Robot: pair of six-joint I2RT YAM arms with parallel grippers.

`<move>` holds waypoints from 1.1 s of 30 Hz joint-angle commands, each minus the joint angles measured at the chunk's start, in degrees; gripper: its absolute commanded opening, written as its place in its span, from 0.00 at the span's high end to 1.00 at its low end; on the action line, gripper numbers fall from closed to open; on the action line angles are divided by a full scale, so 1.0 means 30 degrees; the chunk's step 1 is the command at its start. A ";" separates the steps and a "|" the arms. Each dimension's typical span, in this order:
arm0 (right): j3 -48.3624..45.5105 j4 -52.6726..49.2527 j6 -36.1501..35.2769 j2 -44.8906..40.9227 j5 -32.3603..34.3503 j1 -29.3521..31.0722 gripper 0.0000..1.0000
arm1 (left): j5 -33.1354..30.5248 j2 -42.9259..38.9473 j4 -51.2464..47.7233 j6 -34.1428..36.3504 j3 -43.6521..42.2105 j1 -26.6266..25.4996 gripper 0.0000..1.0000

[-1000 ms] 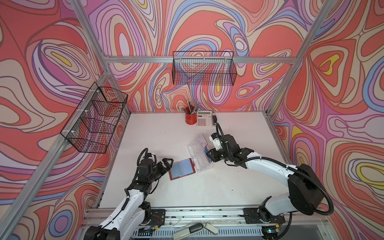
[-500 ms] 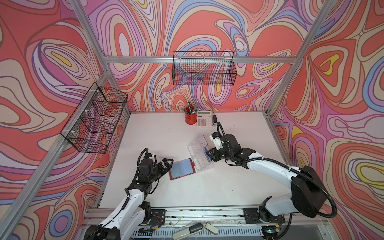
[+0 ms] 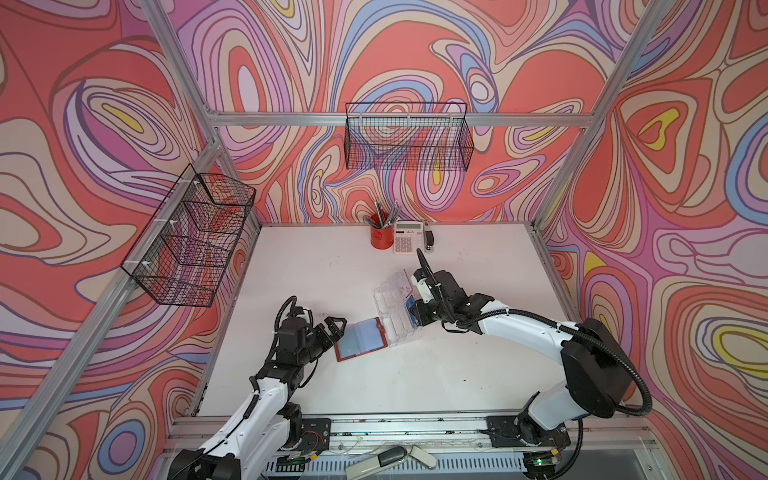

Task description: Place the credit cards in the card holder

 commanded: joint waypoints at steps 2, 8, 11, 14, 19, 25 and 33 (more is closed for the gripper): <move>0.1211 -0.0728 0.0199 -0.0081 0.0223 0.0090 0.79 | -0.0377 0.0060 -0.0558 0.0328 0.0227 0.0136 0.07; 0.2355 -0.1570 0.0478 -0.0164 -0.0461 0.0088 0.80 | -0.0494 -0.0032 -0.0746 0.0417 0.0303 0.0136 0.07; 0.2609 -0.1619 0.0671 -0.0256 -0.1007 0.0088 0.80 | -0.0393 -0.0028 -0.0710 0.0387 0.0300 0.0136 0.07; 0.2714 -0.1746 0.0792 -0.0143 -0.0944 0.0093 0.80 | -0.0286 -0.0058 -0.0727 0.0358 0.0317 0.0136 0.07; 0.2745 -0.2392 0.0878 0.0307 0.0255 0.0088 0.81 | -0.0290 -0.0087 -0.0774 0.0329 0.0309 0.0143 0.07; 0.2873 -0.3441 0.1267 -0.0803 0.3041 0.0088 0.70 | -0.0377 -0.0145 -0.0795 0.0394 0.0315 0.0136 0.07; 0.3010 -0.4822 0.1877 0.0423 0.3602 0.0095 0.66 | -0.0290 -0.0015 -0.0707 0.0358 0.0317 0.0136 0.07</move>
